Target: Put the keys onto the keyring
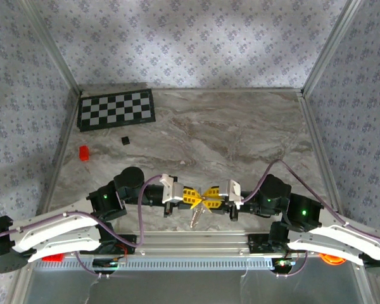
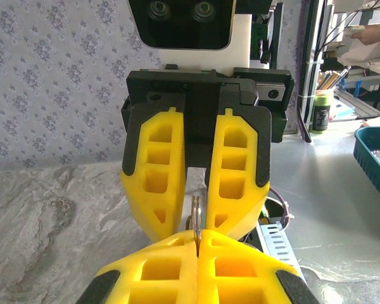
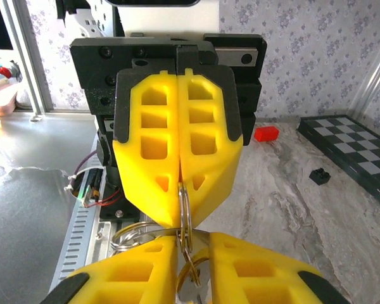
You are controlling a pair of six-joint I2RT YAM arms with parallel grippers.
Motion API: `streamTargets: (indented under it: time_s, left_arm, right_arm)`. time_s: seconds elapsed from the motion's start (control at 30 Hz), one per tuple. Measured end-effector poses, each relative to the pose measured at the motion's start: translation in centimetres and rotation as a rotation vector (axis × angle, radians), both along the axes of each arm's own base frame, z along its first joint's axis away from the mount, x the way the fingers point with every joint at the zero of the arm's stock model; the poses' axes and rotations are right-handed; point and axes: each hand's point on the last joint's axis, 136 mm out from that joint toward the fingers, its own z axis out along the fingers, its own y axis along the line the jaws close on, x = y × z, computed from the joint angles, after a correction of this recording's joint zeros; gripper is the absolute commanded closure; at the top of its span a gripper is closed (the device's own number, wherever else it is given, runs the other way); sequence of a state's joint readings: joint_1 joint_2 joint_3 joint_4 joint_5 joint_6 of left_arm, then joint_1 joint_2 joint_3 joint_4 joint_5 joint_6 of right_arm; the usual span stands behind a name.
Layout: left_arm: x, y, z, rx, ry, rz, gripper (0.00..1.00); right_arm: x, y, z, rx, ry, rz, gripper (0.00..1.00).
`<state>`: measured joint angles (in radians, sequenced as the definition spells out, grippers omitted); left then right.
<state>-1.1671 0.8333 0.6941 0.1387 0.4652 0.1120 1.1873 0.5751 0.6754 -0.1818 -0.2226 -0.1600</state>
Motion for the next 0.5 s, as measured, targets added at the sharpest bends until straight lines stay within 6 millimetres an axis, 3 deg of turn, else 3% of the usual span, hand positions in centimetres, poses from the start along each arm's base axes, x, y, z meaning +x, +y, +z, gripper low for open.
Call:
streamTargets:
  time_s: [0.5]
  left_arm:
    - [0.01,-0.02,-0.01,0.000,-0.003,0.000,1.00]
  right_arm:
    - [-0.15,-0.07,0.06,0.015,0.012,0.010,0.99]
